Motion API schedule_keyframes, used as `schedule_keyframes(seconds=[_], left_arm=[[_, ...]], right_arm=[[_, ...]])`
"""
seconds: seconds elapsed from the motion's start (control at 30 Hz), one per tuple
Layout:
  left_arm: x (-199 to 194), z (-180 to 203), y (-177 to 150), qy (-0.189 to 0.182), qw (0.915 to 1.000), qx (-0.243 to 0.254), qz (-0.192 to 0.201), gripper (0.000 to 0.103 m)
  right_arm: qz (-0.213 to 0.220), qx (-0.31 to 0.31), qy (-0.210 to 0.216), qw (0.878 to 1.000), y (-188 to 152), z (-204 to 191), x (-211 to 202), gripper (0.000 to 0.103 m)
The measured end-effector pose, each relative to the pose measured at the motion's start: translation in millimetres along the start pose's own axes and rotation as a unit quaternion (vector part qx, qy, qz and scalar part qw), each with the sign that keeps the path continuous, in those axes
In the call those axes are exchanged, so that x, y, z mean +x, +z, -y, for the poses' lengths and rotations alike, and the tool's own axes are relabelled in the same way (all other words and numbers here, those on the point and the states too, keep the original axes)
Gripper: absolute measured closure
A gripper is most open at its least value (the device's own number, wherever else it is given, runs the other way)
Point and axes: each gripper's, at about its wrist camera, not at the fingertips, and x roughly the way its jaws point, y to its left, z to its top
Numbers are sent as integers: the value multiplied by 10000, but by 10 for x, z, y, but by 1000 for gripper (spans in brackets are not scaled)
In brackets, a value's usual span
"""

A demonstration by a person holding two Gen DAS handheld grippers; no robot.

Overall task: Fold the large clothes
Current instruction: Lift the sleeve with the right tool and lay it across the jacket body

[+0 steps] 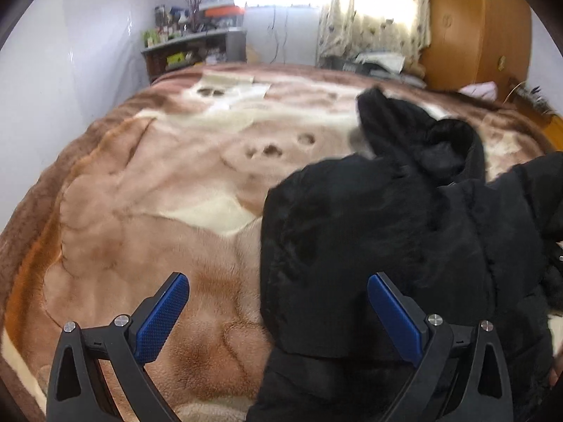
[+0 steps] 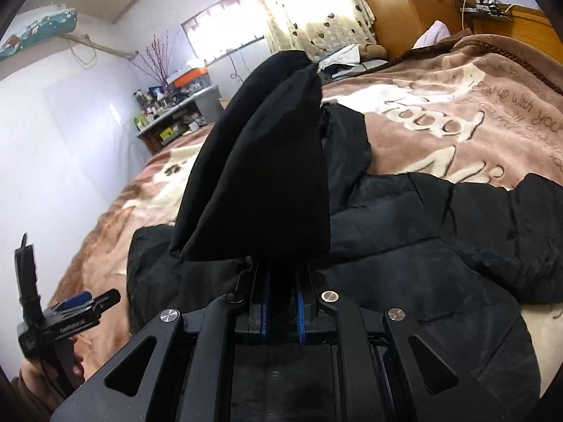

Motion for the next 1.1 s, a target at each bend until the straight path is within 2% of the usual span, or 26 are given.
schedule_keyframes(seconds=[0.07, 0.13, 0.23, 0.47, 0.6, 0.67, 0.77, 0.83, 0.9, 0.93, 0.97, 1.1], left_arm=[[104, 30, -16, 155, 9998, 5, -100, 5], [149, 72, -46, 135, 9998, 137, -90, 5], [248, 61, -70, 101, 9995, 32, -291, 5], [338, 49, -90, 297, 9988, -11, -396, 5], [341, 48, -88, 334, 9987, -18, -392, 5], [314, 54, -76, 351, 9987, -8, -363, 5], [270, 35, -35, 403, 9988, -59, -267, 5], [271, 23, -4, 486, 9985, -66, -253, 5], [304, 18, 5, 504, 9983, -49, -298, 5], [321, 23, 5, 553, 9980, -10, -301, 5], [331, 30, 7, 591, 9978, 40, -288, 5], [363, 6, -10, 641, 9975, -39, -293, 5]], right_arm=[[-146, 135, 29, 9998, -48, 58, 53, 91], [-242, 157, -23, 9996, -104, 104, 95, 91], [-433, 305, 24, 9986, -205, 246, 112, 90], [-525, 554, -188, 9969, -211, 527, 46, 60], [-426, 794, -168, 9958, -168, 691, -73, 55], [-324, 858, -301, 9953, -123, 768, -130, 54], [-262, 1043, -531, 9928, -40, 856, -131, 54], [-297, 1199, -610, 9905, 9, 942, -64, 54], [-433, 1130, -868, 9888, 50, 954, 22, 54], [-559, 974, -1090, 9877, 49, 926, 63, 64], [-542, 835, -1168, 9882, 30, 897, 60, 85], [-562, 596, -1581, 9840, -50, 908, 71, 87]])
